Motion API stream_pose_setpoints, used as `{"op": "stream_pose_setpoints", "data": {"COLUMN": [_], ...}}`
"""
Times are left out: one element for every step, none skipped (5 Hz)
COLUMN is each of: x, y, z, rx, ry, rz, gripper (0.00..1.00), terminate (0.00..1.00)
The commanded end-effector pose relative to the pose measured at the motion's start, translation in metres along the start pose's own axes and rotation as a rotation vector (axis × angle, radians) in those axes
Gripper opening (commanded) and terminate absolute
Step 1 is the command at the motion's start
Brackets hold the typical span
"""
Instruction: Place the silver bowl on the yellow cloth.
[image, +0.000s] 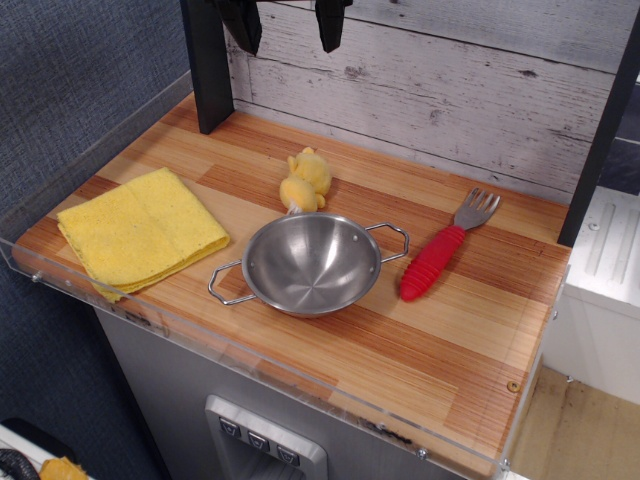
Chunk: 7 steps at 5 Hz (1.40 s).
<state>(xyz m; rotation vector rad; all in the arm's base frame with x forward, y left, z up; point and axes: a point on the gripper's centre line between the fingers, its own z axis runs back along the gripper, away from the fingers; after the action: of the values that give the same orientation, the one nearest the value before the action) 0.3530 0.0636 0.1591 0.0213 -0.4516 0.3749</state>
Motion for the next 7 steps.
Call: {"op": "stream_pose_setpoints", "data": {"x": [0.0, -0.01, -0.022, -0.034, -0.052, -0.08, -0.103], "y": [0.0, -0.013, -0.024, -0.036, -0.043, -0.05, -0.055], "z": [0.0, 0.001, 0.002, 0.001, -0.004, -0.014, -0.023], "rx": [0.0, -0.011, -0.029, -0.057, -0.066, -0.048, -0.067], "ry": [0.0, 0.012, 0.025, 0.046, 0.092, 0.15, 0.196], "rz": [0.0, -0.036, -0.075, -0.11, -0.146, -0.222, -0.267], "gripper": [1.0, 1.0, 1.0, 1.0, 1.0, 1.0, 1.0], "terminate": [0.0, 0.0, 0.0, 0.0, 0.0, 0.0, 0.0]}}
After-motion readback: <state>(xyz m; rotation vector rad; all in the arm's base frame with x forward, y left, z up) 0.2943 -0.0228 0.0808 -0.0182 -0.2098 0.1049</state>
